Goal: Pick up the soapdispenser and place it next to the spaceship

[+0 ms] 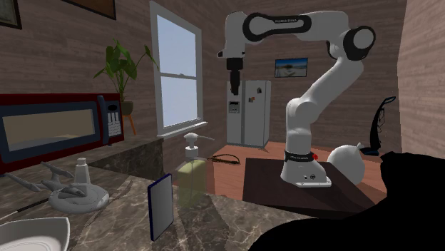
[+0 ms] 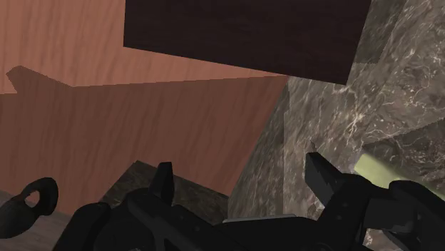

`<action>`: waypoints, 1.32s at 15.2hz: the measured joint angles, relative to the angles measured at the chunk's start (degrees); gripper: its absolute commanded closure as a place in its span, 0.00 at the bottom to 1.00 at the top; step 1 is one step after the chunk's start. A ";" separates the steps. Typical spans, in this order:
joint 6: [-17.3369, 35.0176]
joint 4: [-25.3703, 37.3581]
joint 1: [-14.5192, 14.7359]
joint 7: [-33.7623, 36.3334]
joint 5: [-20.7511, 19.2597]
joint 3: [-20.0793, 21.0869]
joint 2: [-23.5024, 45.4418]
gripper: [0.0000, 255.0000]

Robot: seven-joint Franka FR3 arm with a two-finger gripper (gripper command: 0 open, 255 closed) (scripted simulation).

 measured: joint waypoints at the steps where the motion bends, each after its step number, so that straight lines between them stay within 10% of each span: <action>1: 0.00 0.00 0.00 0.00 0.00 0.00 0.00 0.00; 20: 31.53 -6.98 13.51 -7.70 11.96 6.26 20.03 0.00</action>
